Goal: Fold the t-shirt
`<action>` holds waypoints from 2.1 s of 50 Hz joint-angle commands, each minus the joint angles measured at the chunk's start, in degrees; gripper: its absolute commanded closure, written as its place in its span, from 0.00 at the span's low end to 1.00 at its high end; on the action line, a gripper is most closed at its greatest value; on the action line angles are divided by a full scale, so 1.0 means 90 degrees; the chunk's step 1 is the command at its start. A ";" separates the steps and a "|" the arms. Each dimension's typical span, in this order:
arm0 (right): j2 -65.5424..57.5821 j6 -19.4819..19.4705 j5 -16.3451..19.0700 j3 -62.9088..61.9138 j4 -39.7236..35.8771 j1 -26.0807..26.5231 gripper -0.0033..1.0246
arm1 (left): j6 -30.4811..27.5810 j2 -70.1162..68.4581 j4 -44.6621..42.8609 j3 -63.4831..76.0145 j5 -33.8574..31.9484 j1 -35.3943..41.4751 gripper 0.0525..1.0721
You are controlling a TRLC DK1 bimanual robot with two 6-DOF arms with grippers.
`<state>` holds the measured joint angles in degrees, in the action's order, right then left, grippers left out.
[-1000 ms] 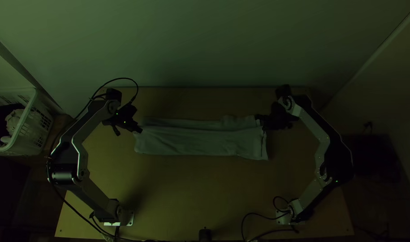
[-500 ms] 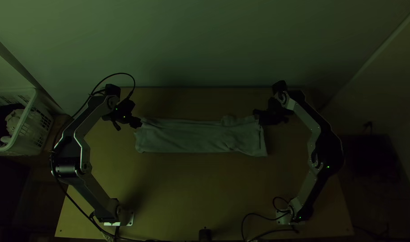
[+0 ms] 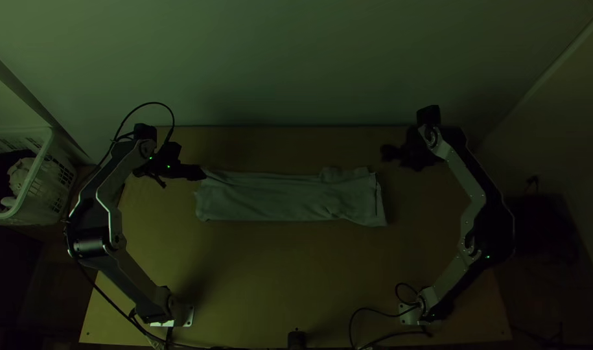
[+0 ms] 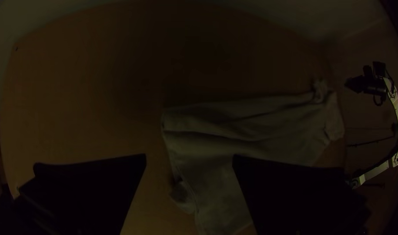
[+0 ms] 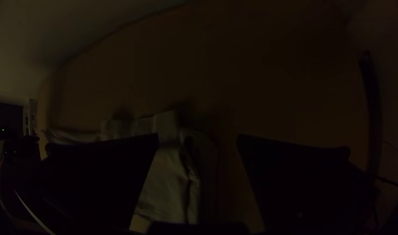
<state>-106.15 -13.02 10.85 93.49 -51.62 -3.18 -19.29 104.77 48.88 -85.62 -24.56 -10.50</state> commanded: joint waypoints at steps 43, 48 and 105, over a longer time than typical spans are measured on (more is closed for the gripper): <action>0.2107 -0.0898 -0.0063 -0.0056 0.0061 0.0031 0.04 | 0.1206 0.0117 -0.1496 0.2141 -0.1549 0.0337 0.04; 0.2165 -0.0927 -0.0073 -0.0124 0.0032 0.0012 0.04 | 0.1508 0.0087 -0.1769 0.2258 -0.1559 0.0649 0.04; 0.2644 -0.1064 -0.0161 -0.1677 0.0637 -0.0115 0.04 | -0.0210 -0.1006 -0.1066 0.1115 0.1664 -0.1421 0.97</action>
<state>-84.07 -21.43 9.80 80.14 -46.94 -4.58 -16.62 99.11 37.34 -73.47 -11.84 -22.13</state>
